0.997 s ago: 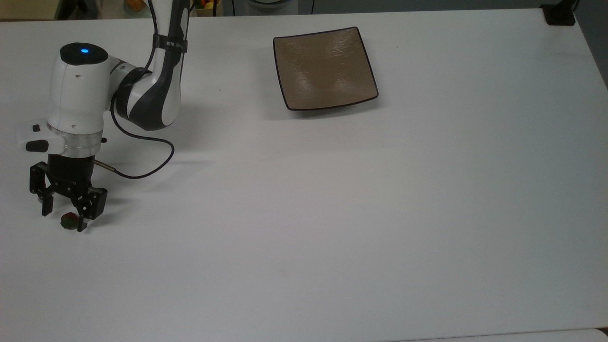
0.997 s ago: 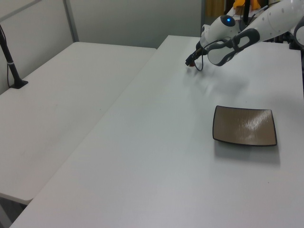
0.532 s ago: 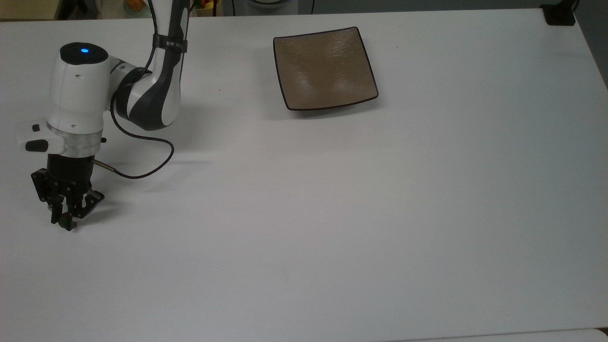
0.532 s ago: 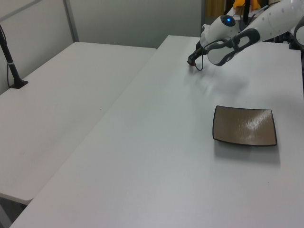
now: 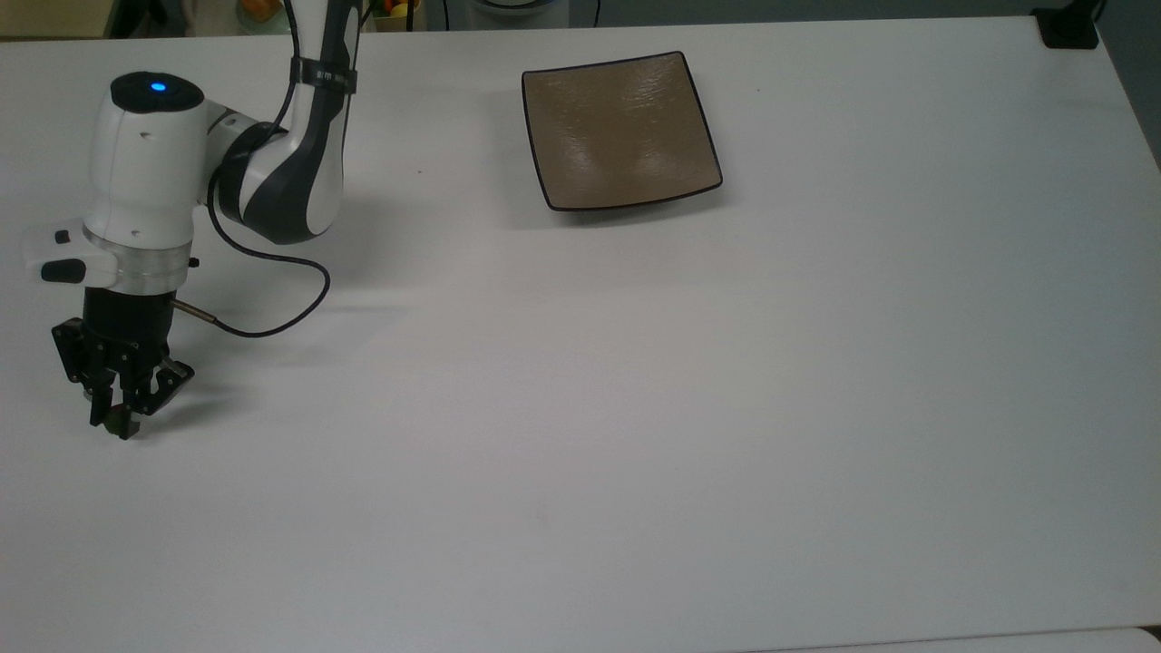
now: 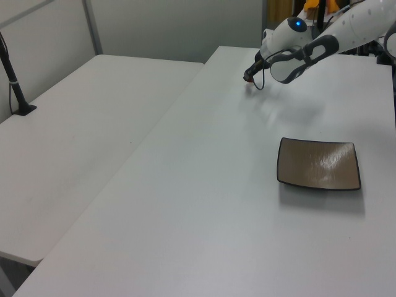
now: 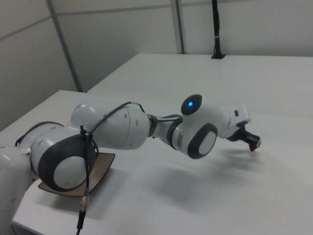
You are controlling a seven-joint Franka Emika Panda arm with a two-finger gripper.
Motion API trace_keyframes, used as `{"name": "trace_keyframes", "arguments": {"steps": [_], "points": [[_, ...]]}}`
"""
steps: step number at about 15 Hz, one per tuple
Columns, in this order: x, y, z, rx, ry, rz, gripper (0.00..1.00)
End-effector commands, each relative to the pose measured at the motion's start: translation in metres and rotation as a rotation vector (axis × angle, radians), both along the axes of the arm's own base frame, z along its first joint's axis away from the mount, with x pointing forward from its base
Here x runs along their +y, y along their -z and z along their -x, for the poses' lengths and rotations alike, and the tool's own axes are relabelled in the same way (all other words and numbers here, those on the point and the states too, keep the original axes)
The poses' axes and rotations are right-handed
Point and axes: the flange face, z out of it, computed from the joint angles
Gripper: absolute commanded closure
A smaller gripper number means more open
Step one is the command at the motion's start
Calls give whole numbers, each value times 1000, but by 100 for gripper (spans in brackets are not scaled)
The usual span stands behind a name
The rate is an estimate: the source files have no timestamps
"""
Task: Strawberries on a ceramic plate
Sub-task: 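Close the gripper fingers around the red strawberry, then lift the strawberry and carry it over the brown square plate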
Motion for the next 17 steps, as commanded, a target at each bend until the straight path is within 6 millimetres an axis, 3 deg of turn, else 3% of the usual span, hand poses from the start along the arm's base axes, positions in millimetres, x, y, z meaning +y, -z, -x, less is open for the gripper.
{"name": "trace_keyframes", "arguments": {"steps": [1,3,8,10,12,17], "points": [[19,-39,12,77,-13,-37,100],[31,-56,17,134,-27,-63,100],[91,-101,46,306,-100,-126,100],[129,-126,66,438,-186,-139,100],[147,-149,87,553,-259,-153,100],[216,-174,138,874,-471,-203,100]]}}
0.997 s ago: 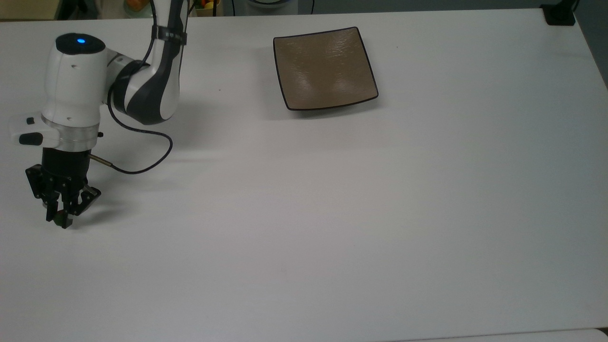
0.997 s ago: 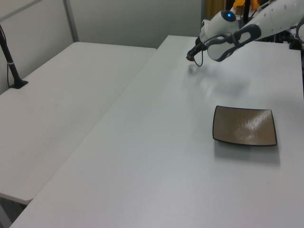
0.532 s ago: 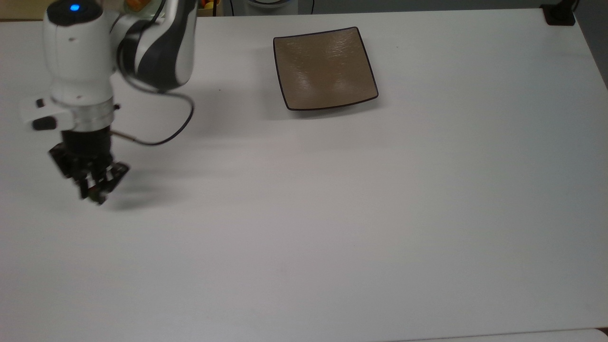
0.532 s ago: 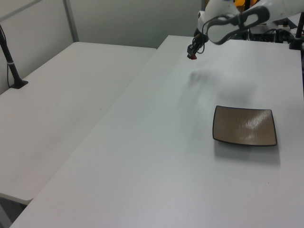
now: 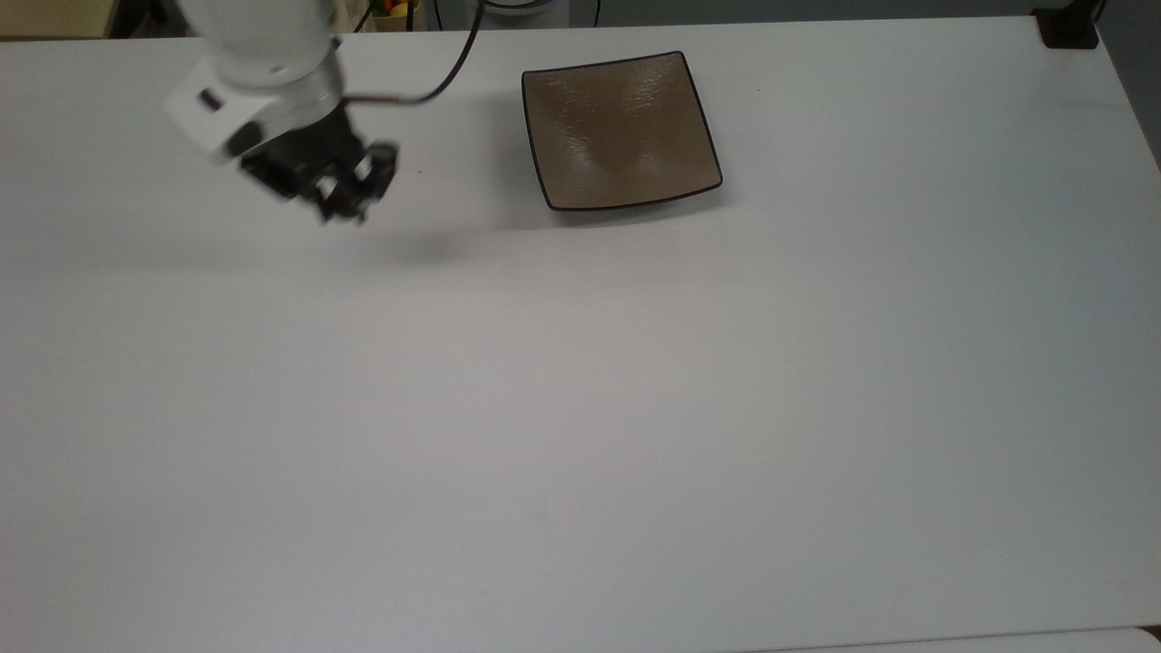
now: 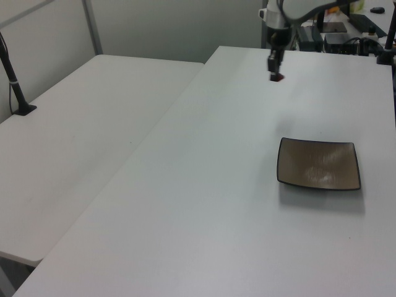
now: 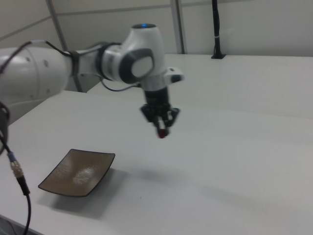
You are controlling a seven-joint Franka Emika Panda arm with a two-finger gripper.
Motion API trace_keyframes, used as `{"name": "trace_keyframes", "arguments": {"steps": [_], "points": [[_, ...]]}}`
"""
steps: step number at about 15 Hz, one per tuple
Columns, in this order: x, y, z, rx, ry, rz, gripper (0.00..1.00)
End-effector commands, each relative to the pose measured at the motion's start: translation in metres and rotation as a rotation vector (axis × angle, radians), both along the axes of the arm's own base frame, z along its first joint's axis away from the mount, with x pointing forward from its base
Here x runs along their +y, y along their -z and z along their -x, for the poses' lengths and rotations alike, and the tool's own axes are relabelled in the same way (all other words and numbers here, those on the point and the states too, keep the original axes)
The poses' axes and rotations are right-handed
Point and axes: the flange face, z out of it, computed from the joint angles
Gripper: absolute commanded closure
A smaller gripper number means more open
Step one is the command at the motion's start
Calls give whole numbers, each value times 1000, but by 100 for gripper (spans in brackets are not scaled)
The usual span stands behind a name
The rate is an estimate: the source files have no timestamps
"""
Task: Strawberries on a ceramic plate
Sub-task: 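Lift the strawberry and carry it over the brown square plate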
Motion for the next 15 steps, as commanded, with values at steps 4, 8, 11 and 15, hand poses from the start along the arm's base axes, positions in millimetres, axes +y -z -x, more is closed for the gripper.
{"name": "trace_keyframes", "arguments": {"steps": [4,8,11,15], "points": [[88,-28,72,238,-202,-94,100],[137,-15,101,293,-273,-119,100],[164,1,115,334,-314,-132,100],[200,42,134,393,-297,-114,100]]}}
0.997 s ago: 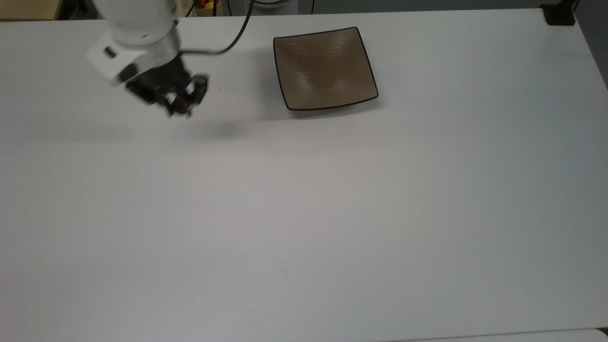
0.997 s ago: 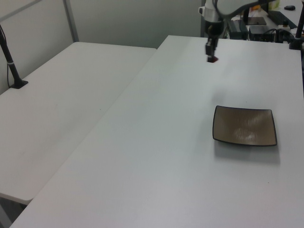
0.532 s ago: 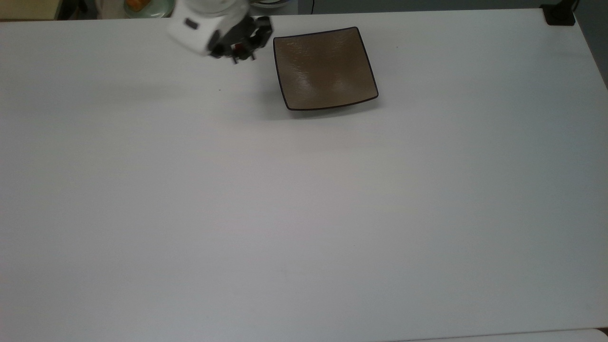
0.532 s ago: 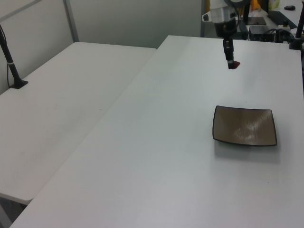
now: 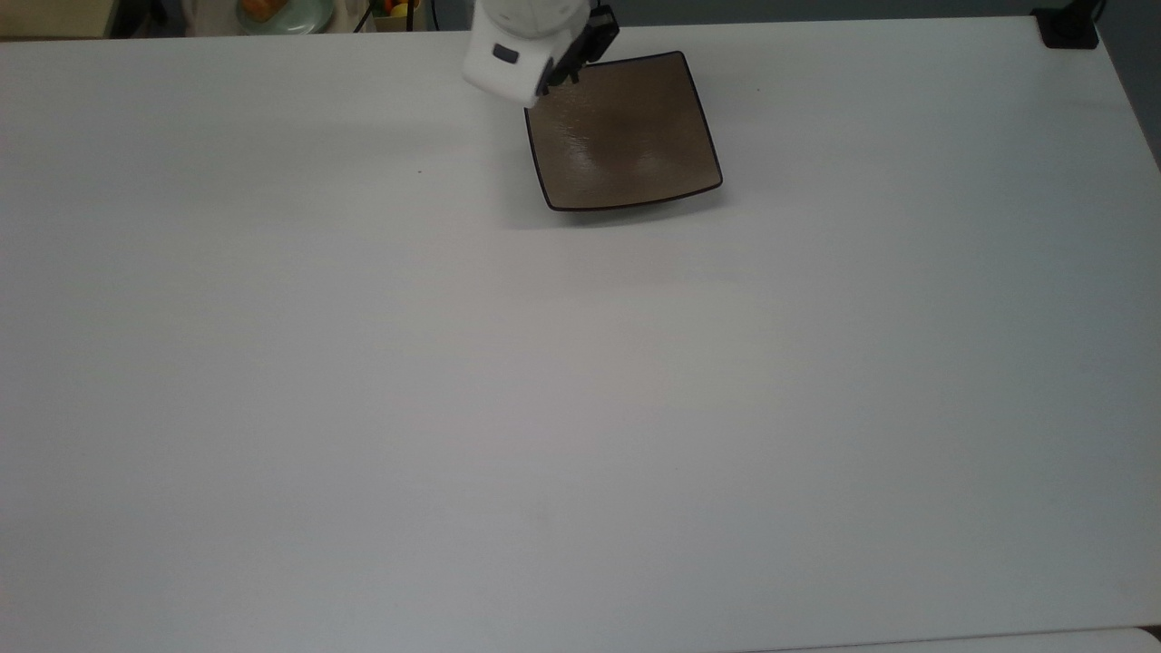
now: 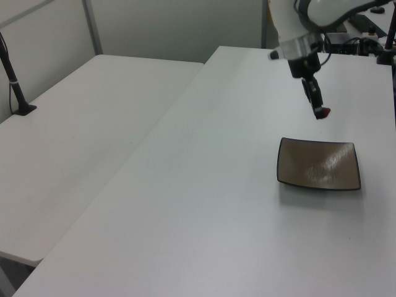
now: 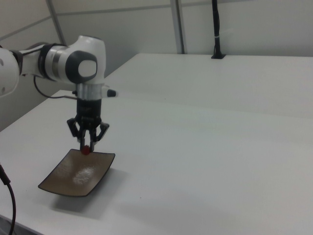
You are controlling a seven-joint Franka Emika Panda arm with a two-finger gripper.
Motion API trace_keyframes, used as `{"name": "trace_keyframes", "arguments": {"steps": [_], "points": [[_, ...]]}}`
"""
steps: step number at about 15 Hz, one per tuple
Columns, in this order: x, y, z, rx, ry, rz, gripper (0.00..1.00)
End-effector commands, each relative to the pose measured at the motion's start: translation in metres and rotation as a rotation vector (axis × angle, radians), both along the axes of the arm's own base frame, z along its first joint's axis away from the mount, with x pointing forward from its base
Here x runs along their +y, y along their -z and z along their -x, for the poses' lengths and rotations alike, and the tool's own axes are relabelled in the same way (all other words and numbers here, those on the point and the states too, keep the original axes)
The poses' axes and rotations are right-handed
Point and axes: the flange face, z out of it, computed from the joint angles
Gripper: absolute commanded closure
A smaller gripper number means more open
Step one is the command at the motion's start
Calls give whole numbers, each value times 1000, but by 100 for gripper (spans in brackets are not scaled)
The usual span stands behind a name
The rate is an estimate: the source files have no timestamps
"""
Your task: Strawberries on a ceramic plate
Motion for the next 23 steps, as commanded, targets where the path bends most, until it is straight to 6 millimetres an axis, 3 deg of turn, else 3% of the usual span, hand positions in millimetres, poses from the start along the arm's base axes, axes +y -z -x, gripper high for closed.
{"name": "trace_keyframes", "arguments": {"steps": [1,4,10,11,12,13,14,19,23], "points": [[26,31,24,15,18,13,100],[52,57,30,-7,61,42,100],[65,101,22,-56,121,50,96],[66,103,22,-57,122,50,87],[65,103,21,-58,124,49,64],[65,102,20,-61,124,48,27],[66,100,19,-66,126,47,0],[63,63,9,-125,140,30,0],[51,-14,1,-246,250,30,0]]}}
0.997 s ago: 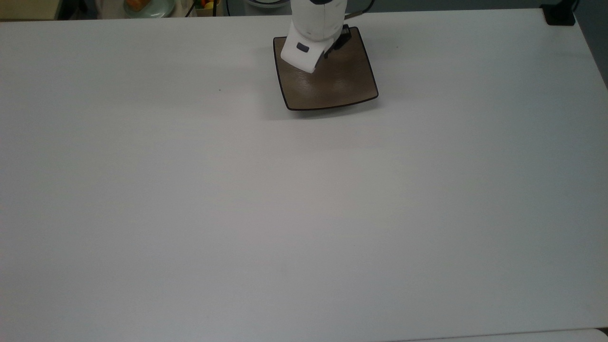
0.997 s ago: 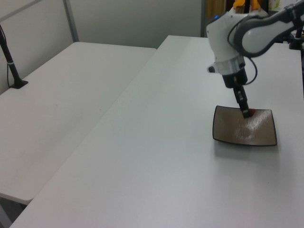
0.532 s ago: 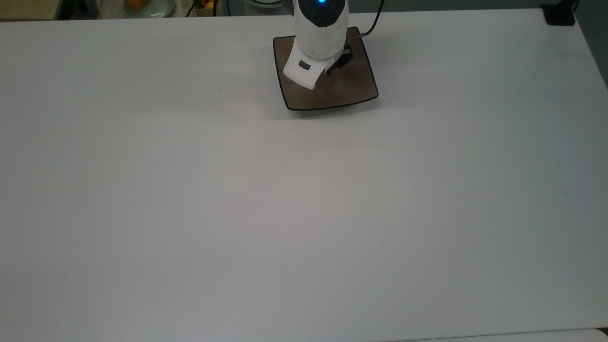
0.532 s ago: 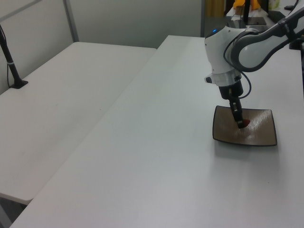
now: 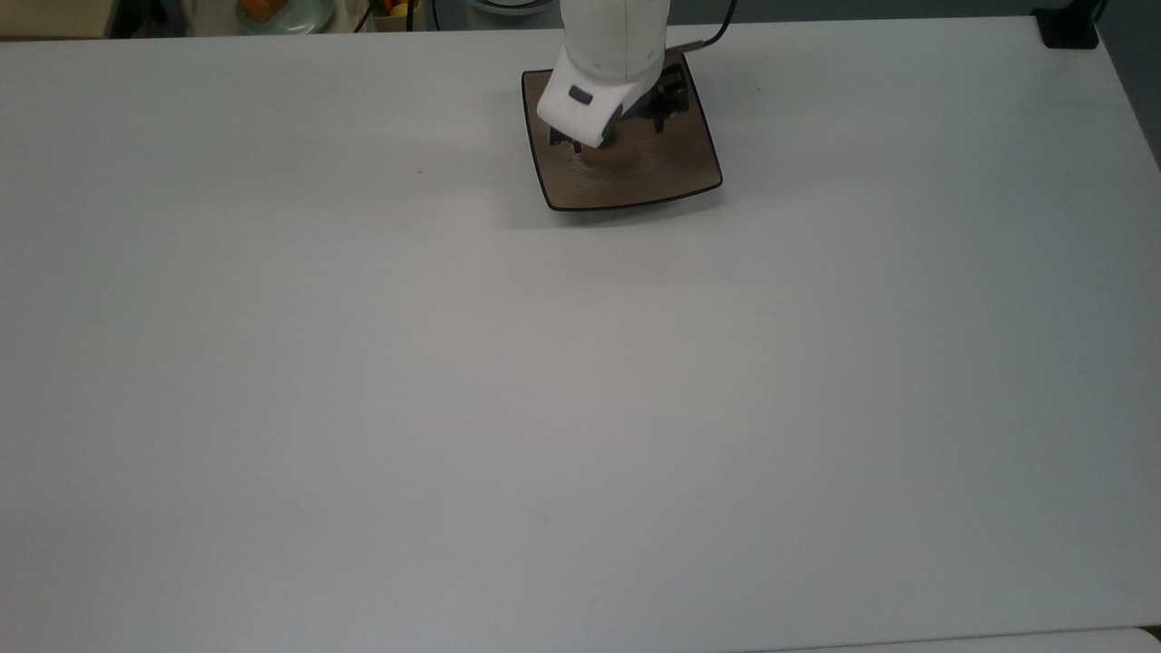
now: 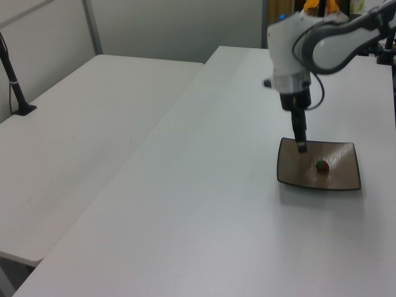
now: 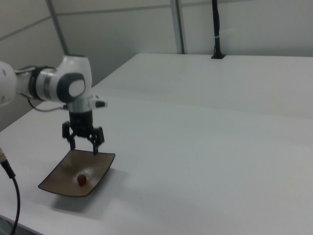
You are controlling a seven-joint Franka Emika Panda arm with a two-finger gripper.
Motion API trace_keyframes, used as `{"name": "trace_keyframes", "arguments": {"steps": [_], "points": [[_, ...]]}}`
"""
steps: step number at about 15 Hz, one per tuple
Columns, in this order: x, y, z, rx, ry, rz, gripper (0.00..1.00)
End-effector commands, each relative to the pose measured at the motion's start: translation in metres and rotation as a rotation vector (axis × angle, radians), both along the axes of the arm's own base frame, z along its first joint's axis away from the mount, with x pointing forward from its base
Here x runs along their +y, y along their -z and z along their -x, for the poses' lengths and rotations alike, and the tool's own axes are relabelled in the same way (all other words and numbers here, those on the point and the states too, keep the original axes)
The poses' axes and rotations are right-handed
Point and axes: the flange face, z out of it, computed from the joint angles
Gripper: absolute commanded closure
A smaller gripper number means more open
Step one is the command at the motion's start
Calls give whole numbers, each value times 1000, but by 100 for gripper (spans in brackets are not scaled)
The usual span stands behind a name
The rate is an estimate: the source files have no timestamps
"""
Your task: Strawberries on a ceramic plate
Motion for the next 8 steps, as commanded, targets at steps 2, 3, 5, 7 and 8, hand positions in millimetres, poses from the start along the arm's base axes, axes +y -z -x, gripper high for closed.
{"name": "trace_keyframes", "arguments": {"steps": [2,3,5,7,8], "points": [[-24,-102,-3,-105,172,-5,0],[-30,-121,-4,-99,190,0,0],[-40,-156,-2,-109,197,15,0],[-48,-182,2,-148,201,25,0],[-55,-193,2,-171,208,26,0]]}}
